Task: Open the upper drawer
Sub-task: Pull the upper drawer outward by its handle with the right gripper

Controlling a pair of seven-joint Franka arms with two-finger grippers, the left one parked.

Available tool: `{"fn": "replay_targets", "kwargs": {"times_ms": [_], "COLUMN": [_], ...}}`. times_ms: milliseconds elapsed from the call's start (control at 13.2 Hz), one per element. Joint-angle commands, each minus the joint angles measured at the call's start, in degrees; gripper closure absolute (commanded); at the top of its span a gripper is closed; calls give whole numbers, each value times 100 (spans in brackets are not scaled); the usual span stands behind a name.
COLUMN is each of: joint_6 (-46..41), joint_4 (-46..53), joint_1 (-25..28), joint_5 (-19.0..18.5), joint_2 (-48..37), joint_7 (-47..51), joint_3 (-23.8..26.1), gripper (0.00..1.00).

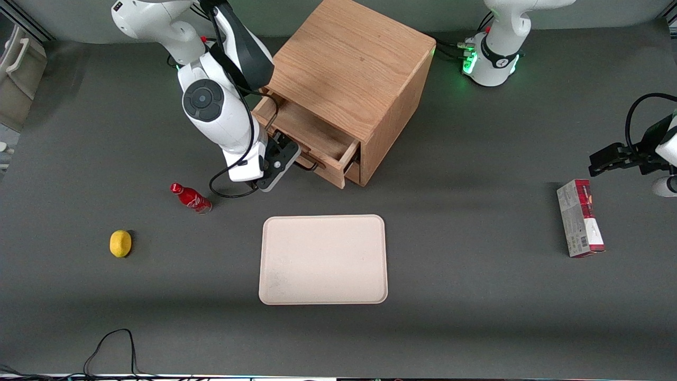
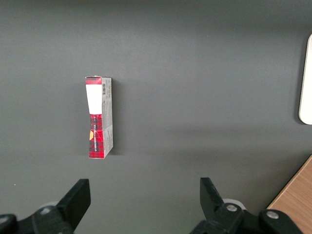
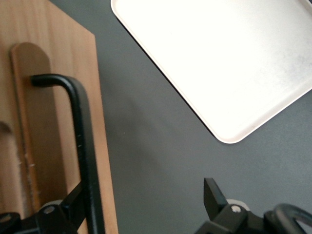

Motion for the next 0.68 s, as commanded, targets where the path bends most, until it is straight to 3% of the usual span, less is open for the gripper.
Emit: {"fn": "replay_targets", "kwargs": {"times_ms": [0,608], "joint_6": [-32,-50], "joint_4": [304,795], "joint_1": [-96,-579], "joint_5": [-88,-88], "joint_2": [230,616], "joint_7": [-131,-806], "joint_3": [-13,-13], "gripper": [0,0]}}
